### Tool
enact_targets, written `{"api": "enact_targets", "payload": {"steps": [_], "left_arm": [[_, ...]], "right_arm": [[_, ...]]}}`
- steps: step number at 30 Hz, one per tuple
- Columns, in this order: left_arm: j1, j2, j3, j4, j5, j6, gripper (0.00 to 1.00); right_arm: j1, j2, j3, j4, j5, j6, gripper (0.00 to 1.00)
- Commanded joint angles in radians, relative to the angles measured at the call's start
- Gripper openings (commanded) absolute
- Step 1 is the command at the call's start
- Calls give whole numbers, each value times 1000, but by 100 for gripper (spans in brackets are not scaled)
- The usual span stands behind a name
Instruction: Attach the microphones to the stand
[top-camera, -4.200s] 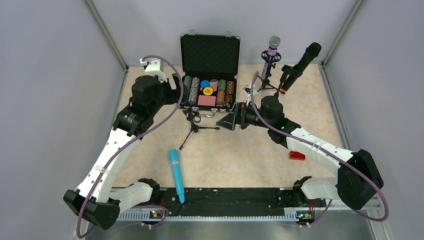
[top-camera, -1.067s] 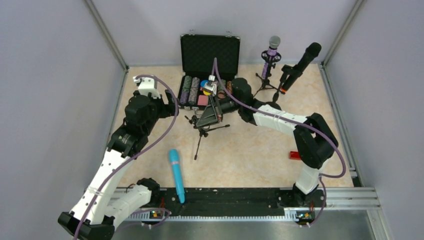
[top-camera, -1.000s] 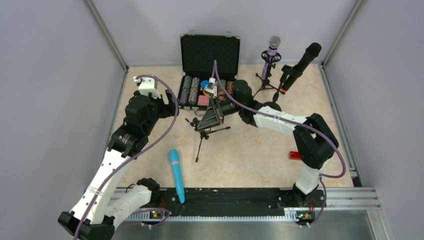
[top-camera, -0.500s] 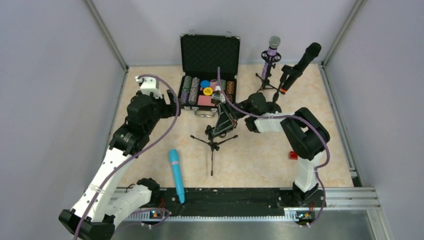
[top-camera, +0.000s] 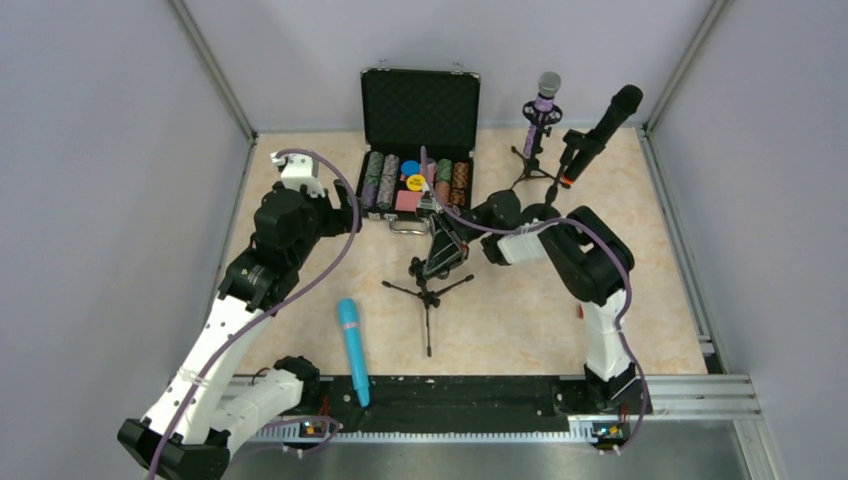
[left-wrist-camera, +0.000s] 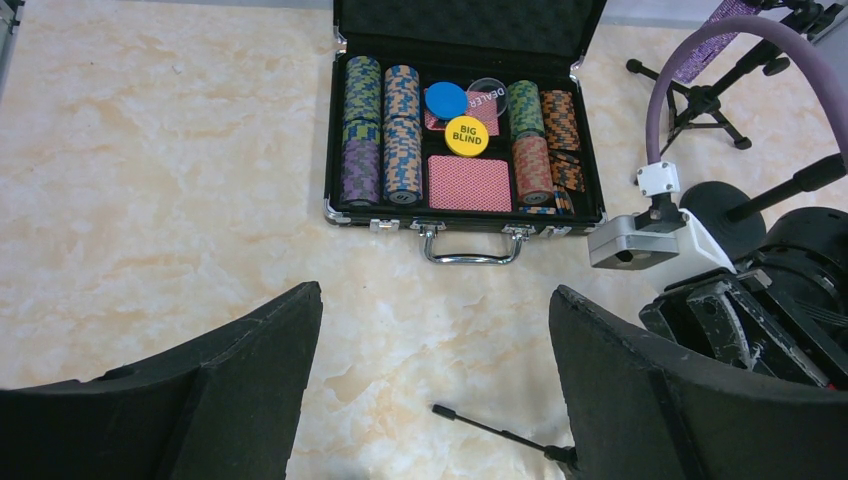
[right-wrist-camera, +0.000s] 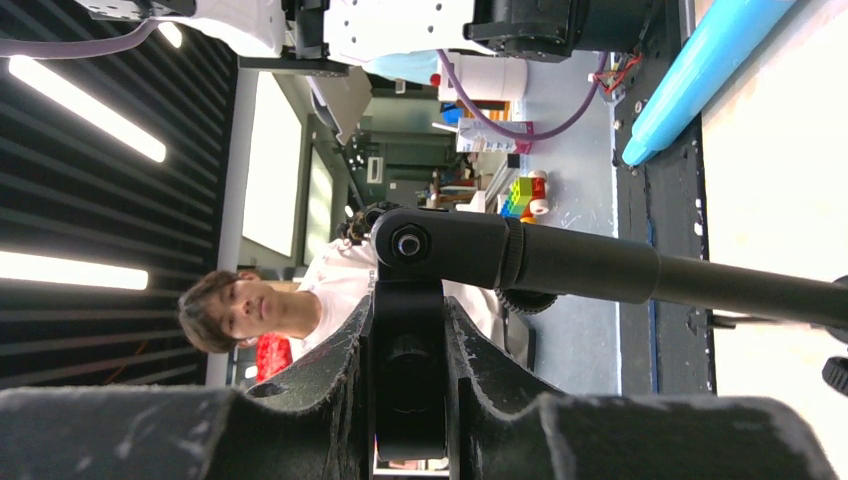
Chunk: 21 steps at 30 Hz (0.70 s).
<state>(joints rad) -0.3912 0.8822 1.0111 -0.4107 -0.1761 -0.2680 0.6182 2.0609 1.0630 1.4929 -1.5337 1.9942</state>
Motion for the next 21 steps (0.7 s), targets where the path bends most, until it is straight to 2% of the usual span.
{"api": "enact_targets", "payload": {"steps": [1, 8, 14, 15, 16, 21], "left_arm": [[4, 4, -5, 49, -1, -11, 88], [3, 1, -11, 46, -4, -10, 87], [3, -1, -9, 40, 0, -11, 88], [3, -2, -11, 40, -1, -11, 88], [4, -3, -10, 38, -2, -11, 88], [4, -12, -11, 33, -5, -11, 88]], "right_arm": [[-13, 8, 63, 228, 7, -12, 24], [-28, 11, 56, 229, 11, -29, 59], [-33, 14, 44, 229, 7, -37, 82], [-34, 14, 43, 229, 8, -37, 93], [-36, 17, 40, 229, 9, -39, 98], [-54, 18, 25, 229, 26, -46, 99]]}}
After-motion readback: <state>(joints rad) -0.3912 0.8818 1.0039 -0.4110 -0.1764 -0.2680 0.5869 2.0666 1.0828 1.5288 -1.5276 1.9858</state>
